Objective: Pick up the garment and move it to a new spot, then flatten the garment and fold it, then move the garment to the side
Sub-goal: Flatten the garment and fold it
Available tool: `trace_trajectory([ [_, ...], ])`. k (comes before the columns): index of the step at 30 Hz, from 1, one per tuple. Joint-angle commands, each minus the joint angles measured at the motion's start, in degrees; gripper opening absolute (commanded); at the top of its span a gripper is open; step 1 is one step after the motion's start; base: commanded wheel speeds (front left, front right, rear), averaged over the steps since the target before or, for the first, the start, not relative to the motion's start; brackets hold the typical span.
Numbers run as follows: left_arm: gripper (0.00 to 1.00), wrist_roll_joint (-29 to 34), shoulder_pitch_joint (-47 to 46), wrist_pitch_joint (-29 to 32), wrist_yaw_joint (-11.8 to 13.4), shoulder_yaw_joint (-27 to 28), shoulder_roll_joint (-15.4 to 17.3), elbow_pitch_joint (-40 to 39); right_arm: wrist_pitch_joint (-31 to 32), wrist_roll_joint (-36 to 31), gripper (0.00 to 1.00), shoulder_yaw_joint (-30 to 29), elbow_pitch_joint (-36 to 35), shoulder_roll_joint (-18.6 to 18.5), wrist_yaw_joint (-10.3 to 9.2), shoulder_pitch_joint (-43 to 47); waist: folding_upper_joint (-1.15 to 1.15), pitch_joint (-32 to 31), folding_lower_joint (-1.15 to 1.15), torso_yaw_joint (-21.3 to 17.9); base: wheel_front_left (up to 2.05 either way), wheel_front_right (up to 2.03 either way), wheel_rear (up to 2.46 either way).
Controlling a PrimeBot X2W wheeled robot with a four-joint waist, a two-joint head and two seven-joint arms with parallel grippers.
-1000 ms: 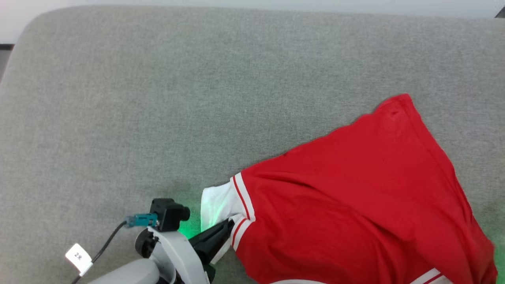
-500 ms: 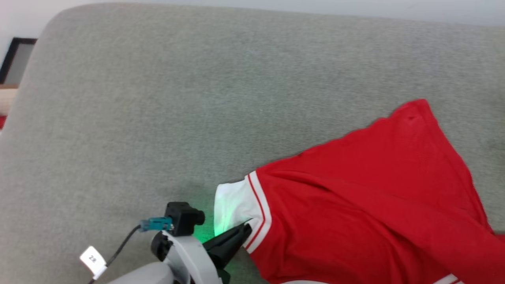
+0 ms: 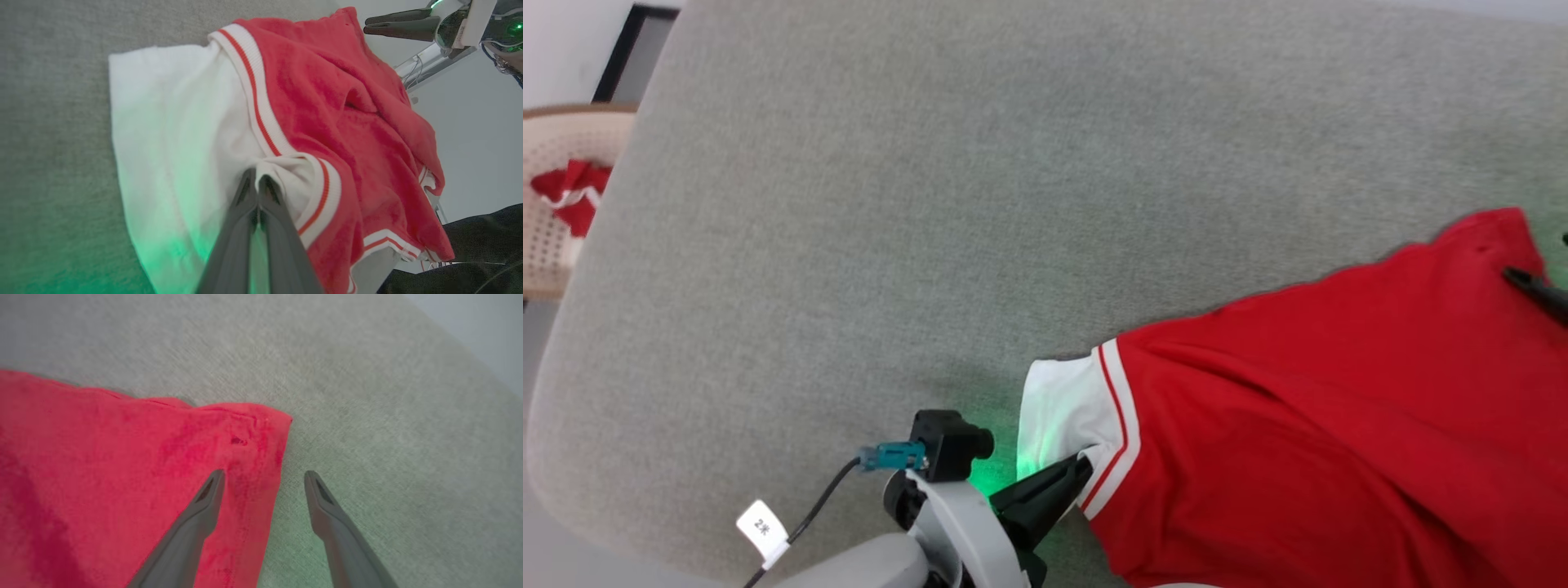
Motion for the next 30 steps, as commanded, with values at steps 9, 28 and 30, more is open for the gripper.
trace_trajectory([
  [9, 0.0, 1.0, -1.0, 0.0, 0.1, 0.3, -1.8, 1.0, 8.2, 0.7, 0.46, 9.5, 7.2, 3.7, -0.1, -4.8, 0.0, 3.4, 0.0, 2.5, 0.0, 0.0, 0.0],
  [28, 0.0, 0.2, -19.9, 0.1, 0.1, 7.9, 3.0, 3.3, -16.3, 2.0, 0.0, -0.3, 20.4, 6.9, -0.09, -19.2, 0.0, 2.2, 0.0, -5.6, 0.0, 0.0, 0.0],
  [30, 0.0, -0.3, -25.3, 0.9, 0.1, 9.1, 3.8, 5.6, -18.8, 0.8, 0.0, -2.3, 23.1, 8.8, -0.09, -22.9, 0.0, 3.2, 0.0, -7.5, 0.0, 0.0, 0.0],
])
